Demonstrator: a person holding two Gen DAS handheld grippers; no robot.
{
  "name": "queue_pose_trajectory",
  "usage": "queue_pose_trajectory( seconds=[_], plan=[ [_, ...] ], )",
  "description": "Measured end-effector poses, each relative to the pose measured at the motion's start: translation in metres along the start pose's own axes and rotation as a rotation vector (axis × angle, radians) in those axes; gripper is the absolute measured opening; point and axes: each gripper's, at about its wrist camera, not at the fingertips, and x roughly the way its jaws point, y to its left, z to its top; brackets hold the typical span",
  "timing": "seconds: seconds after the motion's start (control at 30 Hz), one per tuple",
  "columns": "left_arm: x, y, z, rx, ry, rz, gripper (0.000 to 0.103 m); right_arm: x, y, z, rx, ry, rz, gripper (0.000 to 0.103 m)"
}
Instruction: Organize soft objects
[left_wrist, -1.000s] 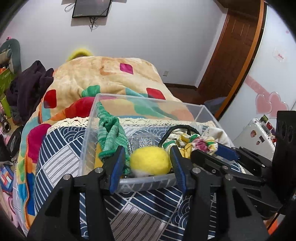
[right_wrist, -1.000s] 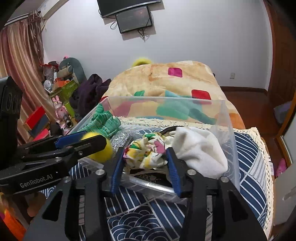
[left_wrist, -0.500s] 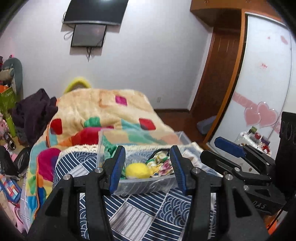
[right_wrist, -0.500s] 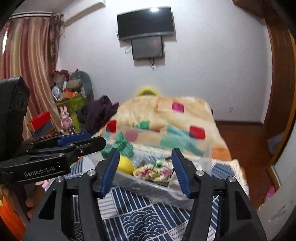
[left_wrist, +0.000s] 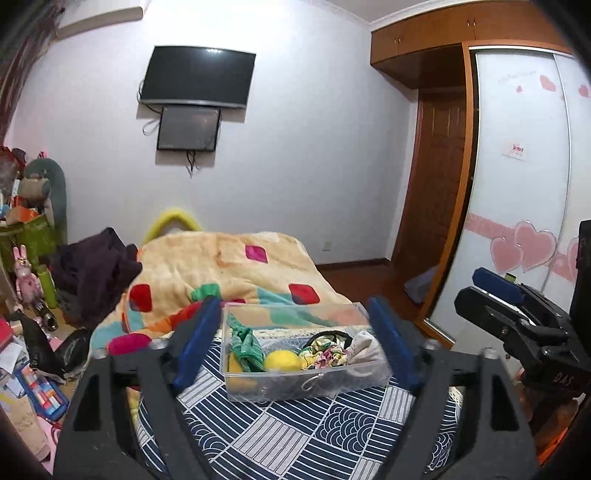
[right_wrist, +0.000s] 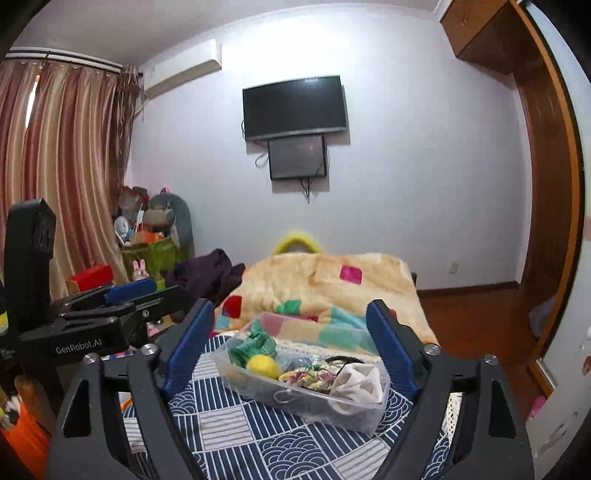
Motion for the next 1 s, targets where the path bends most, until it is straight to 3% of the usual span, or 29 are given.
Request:
queue_pose_trajectory(
  seconds=[0.13,0.3,0.37,1.0],
  plan=[
    [-0.010,-0.002,-0.003,0.007,-0.032,0.022,0.096,-0.004,0.001,-0.005,0.005,-0.011,-0.017,0.091],
    [-0.016,-0.005,-0.005,0.032,-0.041,0.036,0.098,-0.009,-0.004,-0.011,0.035,-0.015,-0.038,0.103],
    [-0.018,-0.007,-0.007,0.039,-0.052,0.048,0.102,-0.014,-0.007,-0.012,0.046,-0.024,-0.047,0.103],
    [-0.024,-0.012,-0.008,0.046,-0.052,0.036,0.103,-0.024,-0.004,-0.012,0.040,-0.023,-0.038,0.103]
  ],
)
